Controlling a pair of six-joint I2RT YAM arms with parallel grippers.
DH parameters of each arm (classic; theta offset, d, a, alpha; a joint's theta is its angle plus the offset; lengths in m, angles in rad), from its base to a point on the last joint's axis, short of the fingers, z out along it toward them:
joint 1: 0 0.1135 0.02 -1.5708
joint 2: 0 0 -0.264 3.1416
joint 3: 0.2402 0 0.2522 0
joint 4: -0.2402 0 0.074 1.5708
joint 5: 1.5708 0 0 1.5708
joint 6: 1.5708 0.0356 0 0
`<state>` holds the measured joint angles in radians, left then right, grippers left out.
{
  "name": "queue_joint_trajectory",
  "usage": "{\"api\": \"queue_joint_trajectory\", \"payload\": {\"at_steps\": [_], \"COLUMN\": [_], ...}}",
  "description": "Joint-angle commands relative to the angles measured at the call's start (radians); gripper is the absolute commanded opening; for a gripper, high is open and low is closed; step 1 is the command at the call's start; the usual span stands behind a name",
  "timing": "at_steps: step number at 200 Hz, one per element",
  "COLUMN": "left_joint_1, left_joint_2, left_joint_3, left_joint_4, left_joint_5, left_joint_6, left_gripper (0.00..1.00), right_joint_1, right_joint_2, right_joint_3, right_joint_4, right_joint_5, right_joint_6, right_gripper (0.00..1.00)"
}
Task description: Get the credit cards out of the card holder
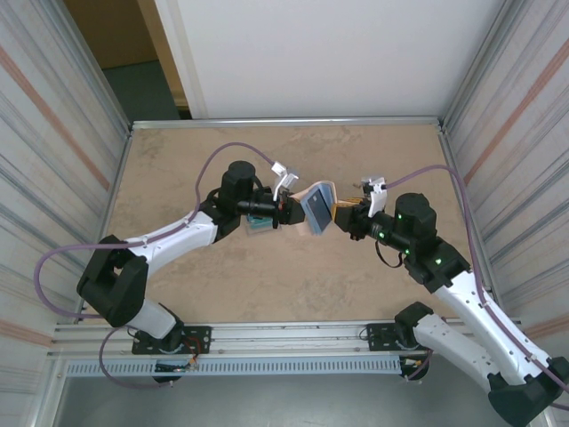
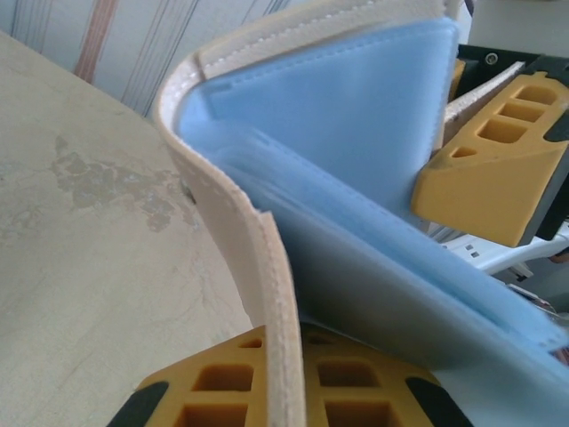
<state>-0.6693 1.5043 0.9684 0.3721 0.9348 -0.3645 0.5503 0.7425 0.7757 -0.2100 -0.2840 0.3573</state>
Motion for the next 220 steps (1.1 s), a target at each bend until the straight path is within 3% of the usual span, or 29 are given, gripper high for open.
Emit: {"api": "queue_joint_trajectory", "payload": {"at_steps": [1,75,96,110,142,220], "left_joint_1": [-0.013,-0.015,-0.015,-0.015,-0.014,-0.007], "left_joint_2": [-0.007,-0.017,-0.016,-0.016,-0.016,-0.019], "left_joint_3": [0.047,0.047,0.046,0.045,0.042,0.011], "left_joint_4": [0.039,0.043,0.041,0.039,0.022,0.005], "left_joint_5": [0.063,0.077,0.072,0.064,0.048,0.053], "left_joint_6": [0.012,0.014,0.013,0.012,0.015,0.021], "left_gripper": [0.00,0.00,0.00,0.01,0.20,0.62], "right_joint_1": [0.005,0.005,0.005,0.005,0.005,0.005], "right_joint_2": [0.010,0.029,0.035,0.035,0.019,-0.043], "right_joint_3": [0.033,0.030,0.031,0.031,0.029,0.029], "right_joint_4": [0.018,0.014,0.012,0.012,0.011,-0.032], "right_joint_5": [0.019,0.036,0.034,0.028,0.036,0.149], "right_joint_6": [-0.022,-0.027,-0.029,-0.029,-0.027,-0.009], "right_gripper": [0.27,0.41,0.33,0.20,0.00,0.00]}}
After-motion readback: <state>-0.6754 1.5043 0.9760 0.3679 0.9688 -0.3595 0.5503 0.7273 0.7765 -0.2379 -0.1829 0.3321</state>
